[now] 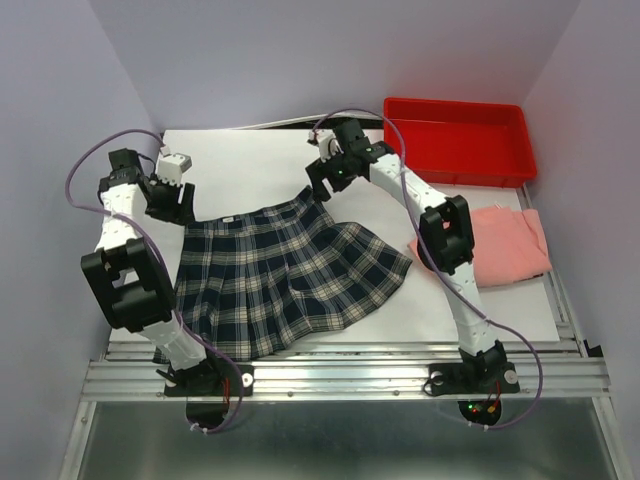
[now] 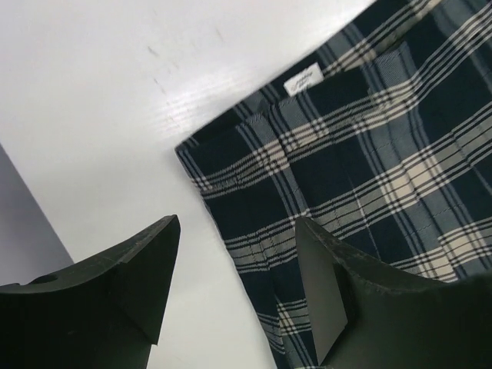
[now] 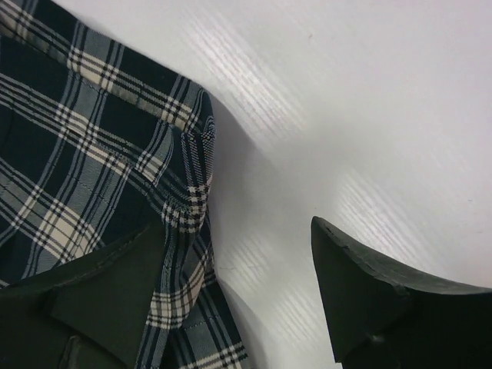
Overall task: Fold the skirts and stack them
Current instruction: Flatten the skirt out
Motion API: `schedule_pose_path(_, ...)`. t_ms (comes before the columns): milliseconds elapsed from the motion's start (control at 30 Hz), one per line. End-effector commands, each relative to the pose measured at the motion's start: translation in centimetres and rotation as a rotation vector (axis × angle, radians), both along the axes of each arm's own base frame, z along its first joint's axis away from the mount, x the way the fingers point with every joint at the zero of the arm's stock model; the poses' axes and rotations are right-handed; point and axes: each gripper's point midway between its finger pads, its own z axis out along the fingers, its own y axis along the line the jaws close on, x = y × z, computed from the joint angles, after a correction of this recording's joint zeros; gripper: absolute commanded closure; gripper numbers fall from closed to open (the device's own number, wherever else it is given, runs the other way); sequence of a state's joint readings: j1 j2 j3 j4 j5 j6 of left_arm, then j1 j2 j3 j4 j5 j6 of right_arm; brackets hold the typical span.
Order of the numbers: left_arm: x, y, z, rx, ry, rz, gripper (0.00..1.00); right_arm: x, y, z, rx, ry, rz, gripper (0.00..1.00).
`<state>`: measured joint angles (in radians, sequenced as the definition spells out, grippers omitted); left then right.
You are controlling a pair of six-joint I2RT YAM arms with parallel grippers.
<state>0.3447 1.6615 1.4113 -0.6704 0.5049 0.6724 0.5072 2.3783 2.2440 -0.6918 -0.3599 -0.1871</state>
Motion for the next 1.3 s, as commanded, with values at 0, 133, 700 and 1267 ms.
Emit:
schedule_pose_path(0, -1.4, 1.7, -2.6, 0.035, 0.072, 0.034, 0.28, 1.1, 1.9, 1.7, 0.028, -0.092, 0.028, 0.17)
schedule_pose_path(133, -1.5, 2.7, -3.6, 0.059, 0.078, 0.063, 0.28, 0.9, 2.6, 1.5, 0.052, -0.092, 0.066, 0.17)
schedule_pose_path(700, 0.9, 4.1, -6.9, 0.081, 0.098, -0.044, 0.3, 1.1, 3.4, -2.9, -0.053, -0.214, 0.215, 0.41)
schedule_pose_path(1267, 2.5, 2.7, -10.0, -0.021, 0.089, -0.108, 0.48, 0.9, 4.5, -1.7, -0.046, -0.277, 0.247, 0.89)
